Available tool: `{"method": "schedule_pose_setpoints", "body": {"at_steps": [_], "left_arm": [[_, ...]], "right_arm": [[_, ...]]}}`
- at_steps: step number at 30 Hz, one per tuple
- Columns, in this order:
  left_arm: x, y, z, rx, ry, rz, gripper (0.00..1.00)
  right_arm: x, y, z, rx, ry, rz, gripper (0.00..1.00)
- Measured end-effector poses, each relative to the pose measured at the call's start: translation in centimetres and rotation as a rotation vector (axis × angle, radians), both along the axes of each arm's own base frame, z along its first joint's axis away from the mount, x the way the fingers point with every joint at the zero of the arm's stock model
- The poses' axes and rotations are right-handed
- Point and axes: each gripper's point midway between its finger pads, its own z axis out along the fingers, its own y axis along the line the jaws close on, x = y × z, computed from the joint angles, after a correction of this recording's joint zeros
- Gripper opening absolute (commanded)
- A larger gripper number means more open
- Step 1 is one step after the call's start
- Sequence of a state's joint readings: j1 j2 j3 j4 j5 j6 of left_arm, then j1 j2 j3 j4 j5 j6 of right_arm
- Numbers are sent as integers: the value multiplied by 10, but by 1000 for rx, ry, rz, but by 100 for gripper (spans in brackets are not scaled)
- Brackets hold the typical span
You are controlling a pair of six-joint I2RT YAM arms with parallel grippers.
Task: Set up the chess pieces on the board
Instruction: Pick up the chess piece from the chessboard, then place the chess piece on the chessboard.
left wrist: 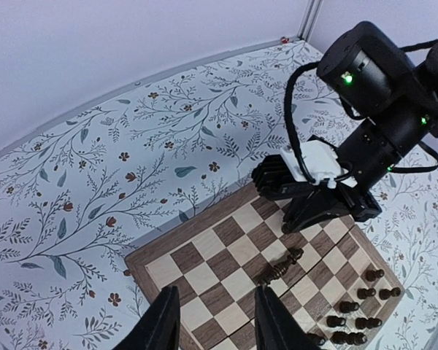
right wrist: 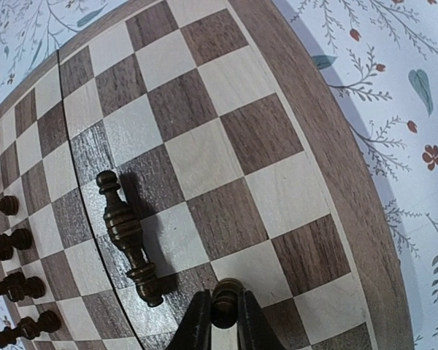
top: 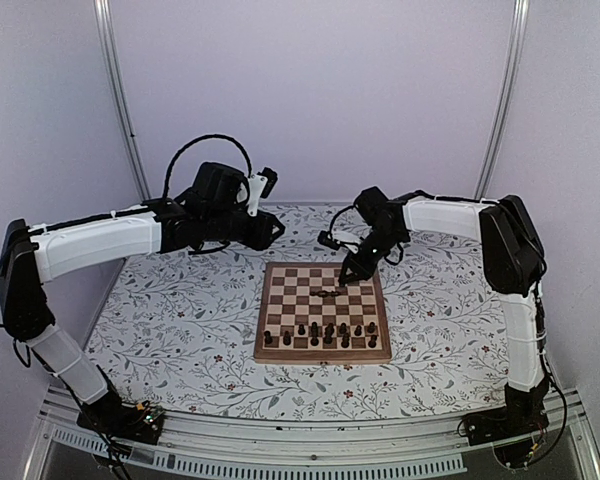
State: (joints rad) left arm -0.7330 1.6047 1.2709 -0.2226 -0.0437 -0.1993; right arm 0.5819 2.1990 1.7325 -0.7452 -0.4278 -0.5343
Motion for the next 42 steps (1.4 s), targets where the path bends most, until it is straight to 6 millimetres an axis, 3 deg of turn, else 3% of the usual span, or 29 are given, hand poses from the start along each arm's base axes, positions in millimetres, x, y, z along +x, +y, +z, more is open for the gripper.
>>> {"method": "schedule_pose_setpoints", "body": {"at_steps": [7,11,18,24,29,36,42], "left_arm": [[0,1,0,2,0,2,36],[4,6,1,3,-4,27,36],[14,43,26,-43,-55,142,38],[16,73,66,-119,-144,223,38],[16,80,81,-142,-181,247,39],[16,86,82,-138,-193,267,39],[14,88,89,-148,-205,271,39]], "right_arm": [[-1,4,5,0,-10,6,6],[-11,17,23,19,-42,40,6],[-54,79,77,99,-143,205,6],[-94,126,89,117,-163,331,6],[-107,147,66,84,-135,377,6],[-128,143,14,-46,-69,422,6],[-136,140,2,-89,-59,439,6]]}}
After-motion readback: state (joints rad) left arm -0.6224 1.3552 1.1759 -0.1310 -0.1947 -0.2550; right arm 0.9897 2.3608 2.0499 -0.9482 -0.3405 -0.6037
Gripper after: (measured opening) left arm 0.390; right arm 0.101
